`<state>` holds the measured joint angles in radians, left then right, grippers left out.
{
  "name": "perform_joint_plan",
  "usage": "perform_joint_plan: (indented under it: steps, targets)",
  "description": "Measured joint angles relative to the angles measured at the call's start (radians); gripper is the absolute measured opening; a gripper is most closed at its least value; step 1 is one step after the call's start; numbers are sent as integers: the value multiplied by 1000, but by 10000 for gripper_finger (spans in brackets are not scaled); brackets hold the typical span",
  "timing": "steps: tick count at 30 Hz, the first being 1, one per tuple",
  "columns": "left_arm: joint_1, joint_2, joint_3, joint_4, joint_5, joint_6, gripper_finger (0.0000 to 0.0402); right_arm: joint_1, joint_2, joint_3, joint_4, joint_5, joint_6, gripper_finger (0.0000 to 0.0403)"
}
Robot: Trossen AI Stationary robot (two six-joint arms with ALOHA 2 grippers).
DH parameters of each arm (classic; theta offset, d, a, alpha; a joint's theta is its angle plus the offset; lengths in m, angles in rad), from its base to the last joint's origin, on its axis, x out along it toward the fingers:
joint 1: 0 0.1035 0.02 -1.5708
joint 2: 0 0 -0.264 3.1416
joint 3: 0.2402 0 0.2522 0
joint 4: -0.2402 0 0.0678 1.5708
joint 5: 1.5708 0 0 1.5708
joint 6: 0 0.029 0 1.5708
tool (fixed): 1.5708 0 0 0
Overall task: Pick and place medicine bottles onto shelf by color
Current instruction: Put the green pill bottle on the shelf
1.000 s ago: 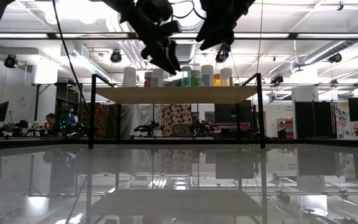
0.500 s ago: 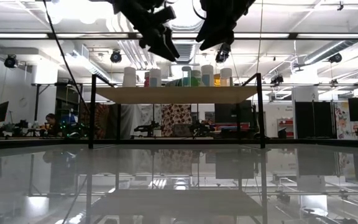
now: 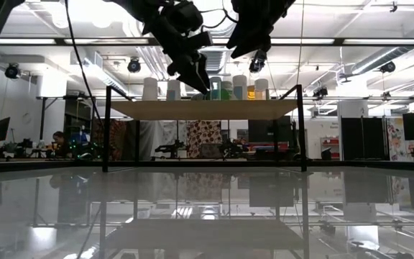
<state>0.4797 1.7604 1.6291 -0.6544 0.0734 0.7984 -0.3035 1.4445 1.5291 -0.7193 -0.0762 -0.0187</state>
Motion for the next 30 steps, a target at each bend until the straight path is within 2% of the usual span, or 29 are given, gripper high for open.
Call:
perform_joint_plan:
  steps: [23,30]
  targets:
    - [-2,17,-33,-8,6,-6,291,0,0,0,0,0,0,224]
    - [-2,17,-33,-7,6,-6,249,0,0,0,0,0,0,224]
